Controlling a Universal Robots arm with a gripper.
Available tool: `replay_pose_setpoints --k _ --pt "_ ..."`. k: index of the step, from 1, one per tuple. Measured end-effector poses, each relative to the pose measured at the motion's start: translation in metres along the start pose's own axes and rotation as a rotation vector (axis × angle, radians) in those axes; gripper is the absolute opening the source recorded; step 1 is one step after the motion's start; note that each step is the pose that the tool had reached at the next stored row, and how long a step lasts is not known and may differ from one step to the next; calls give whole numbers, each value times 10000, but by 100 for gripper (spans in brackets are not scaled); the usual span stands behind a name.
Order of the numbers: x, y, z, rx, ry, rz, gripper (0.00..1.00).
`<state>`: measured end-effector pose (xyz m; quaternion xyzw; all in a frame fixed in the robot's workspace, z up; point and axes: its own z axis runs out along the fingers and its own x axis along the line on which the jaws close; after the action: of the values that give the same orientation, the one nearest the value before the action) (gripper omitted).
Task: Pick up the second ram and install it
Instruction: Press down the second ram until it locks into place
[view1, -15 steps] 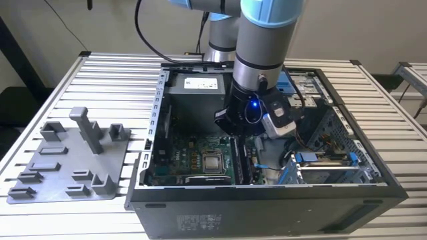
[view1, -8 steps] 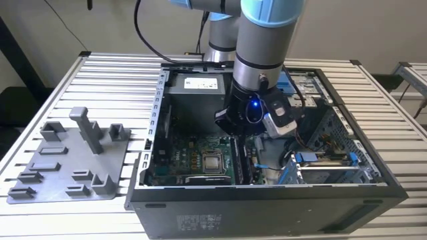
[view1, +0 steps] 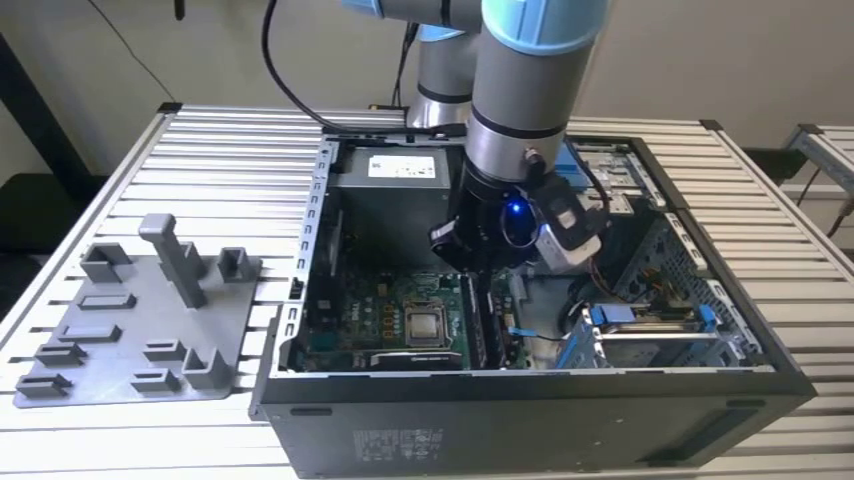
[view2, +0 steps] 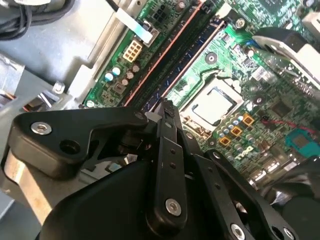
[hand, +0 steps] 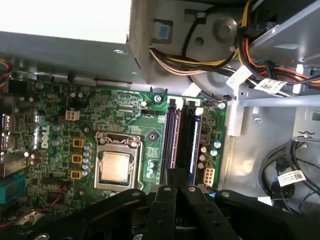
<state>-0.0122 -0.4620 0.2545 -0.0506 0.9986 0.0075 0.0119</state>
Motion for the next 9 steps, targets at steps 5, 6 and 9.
replay_pose_setpoints --k 5,6,9 --pt "5 0 0 -10 -30 -582 11" --pt "5 1 0 -14 -27 -759 11" --pt "5 0 0 -26 -37 -1299 11"
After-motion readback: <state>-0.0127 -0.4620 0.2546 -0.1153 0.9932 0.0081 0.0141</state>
